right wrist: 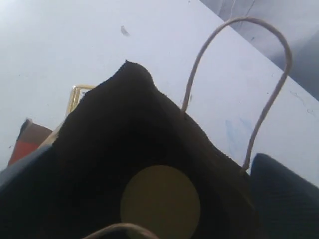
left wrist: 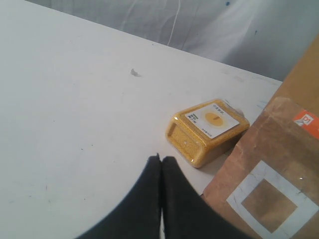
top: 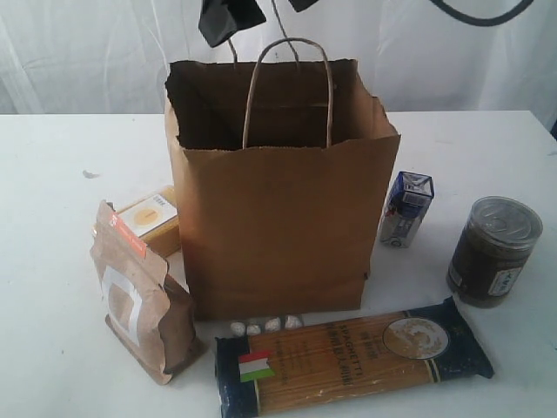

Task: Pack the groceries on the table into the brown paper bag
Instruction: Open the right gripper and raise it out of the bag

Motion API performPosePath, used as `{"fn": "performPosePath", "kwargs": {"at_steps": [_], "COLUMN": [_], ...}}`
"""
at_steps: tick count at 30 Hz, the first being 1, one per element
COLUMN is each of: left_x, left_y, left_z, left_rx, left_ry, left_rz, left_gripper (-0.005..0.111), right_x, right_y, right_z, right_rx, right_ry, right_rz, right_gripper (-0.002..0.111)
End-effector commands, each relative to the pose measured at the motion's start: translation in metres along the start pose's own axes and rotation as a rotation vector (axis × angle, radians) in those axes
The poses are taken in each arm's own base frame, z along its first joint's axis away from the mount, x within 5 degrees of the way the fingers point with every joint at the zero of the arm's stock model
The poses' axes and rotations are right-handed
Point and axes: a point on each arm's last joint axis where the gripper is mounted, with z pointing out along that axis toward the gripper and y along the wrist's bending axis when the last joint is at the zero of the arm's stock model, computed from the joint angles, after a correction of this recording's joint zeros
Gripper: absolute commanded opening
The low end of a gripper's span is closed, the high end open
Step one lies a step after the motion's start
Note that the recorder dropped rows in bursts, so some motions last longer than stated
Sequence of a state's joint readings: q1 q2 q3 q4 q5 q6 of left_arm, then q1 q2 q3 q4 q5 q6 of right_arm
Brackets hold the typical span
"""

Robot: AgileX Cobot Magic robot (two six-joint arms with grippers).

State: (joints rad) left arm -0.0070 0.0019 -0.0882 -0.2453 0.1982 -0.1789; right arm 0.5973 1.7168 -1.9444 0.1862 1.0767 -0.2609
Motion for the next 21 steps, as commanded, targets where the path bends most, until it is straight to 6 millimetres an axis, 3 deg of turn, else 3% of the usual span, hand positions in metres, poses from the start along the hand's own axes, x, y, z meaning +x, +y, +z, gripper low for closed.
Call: {"fn": "performPosePath", "kwargs": {"at_steps": [1,5,11,17,21], "left_x": [0.002,0.002,0.002,0.002,0.002], "left_y": [0.0,0.0,0.0,0.0,0.0], "left_z": [0.0,0.0,0.0,0.0,0.0], "left_rx": [0.008,0.008,0.008,0.008,0.008], "left_ry": [0.003,0.003,0.003,0.003,0.003], "left_rz": [-0.007,-0.007,-0.007,-0.007,-0.007], "left_gripper": [0.001,0.001,0.001,0.001,0.001], "right_x": [-0.006,-0.007,-0.003,0.02,0.047], "right_y": [0.003,0.008,0.01,0.014,0.017], "right_z": [-0.026,-0.053,-0.113,-0.167,-0.189], "right_rx": [0.015,0.023,0.122,0.216,0.273], "right_ry": [-0.067,-0.114,-0.2,-0.22,-0.212], "right_rz": [-0.01,-0.018,-0.017,0.07,0.095], "right_gripper": [0.096,0.096,0.096,0.096,0.081]}}
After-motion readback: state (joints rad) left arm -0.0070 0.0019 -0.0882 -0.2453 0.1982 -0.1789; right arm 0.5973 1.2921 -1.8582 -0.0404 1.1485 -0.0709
